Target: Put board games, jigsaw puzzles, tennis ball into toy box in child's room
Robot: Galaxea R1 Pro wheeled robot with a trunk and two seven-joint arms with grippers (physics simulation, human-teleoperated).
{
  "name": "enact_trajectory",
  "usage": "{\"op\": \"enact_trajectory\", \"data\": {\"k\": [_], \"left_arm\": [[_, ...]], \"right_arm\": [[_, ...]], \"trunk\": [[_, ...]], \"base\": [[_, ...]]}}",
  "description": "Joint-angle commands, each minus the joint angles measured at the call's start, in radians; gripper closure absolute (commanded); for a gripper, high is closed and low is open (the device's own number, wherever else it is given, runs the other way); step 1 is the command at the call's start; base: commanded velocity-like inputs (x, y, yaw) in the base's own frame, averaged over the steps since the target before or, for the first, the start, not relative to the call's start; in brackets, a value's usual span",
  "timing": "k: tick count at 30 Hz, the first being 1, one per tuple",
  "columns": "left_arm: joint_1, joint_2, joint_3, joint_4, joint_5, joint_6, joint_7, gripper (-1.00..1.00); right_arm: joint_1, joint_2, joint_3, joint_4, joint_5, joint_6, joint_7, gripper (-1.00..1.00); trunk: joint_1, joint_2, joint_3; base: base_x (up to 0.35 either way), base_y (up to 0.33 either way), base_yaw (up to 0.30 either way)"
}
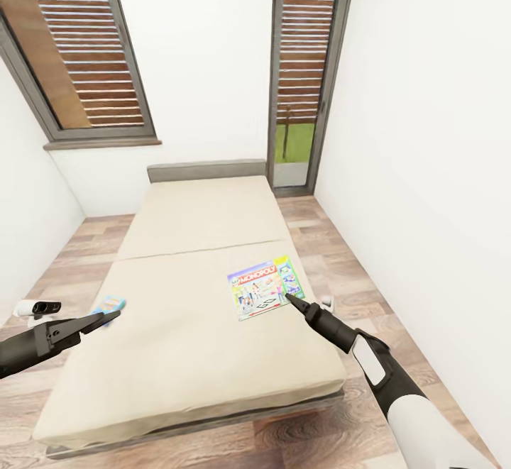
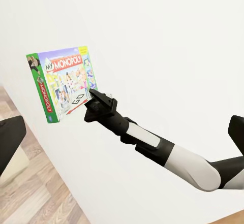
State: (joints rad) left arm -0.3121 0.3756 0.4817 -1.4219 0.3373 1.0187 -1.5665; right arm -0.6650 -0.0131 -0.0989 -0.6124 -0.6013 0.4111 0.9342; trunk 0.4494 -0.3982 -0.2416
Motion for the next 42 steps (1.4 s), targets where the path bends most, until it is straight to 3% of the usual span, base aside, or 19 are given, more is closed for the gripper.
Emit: {"op": "enact_trajectory", "data": {"k": [1, 42], "left_arm": [[-0.001, 0.0, 0.0, 0.0, -0.001, 0.011, -0.004, -1.0], [-0.001, 0.0, 0.0, 0.0, -0.001, 0.011, -0.004, -1.0]], "right_arm": [[-0.001, 0.0, -0.001, 0.0, -0.006, 0.008, 0.001, 1.0], [-0.001, 0.003, -0.001, 0.0, -0.006, 0.008, 0.0, 1.0]], "trunk": [[0.001, -0.002, 0.0], [0.001, -0.002, 0.068]], "base": [[0.0, 0.0, 0.062], [0.0, 0.0, 0.062]]}}
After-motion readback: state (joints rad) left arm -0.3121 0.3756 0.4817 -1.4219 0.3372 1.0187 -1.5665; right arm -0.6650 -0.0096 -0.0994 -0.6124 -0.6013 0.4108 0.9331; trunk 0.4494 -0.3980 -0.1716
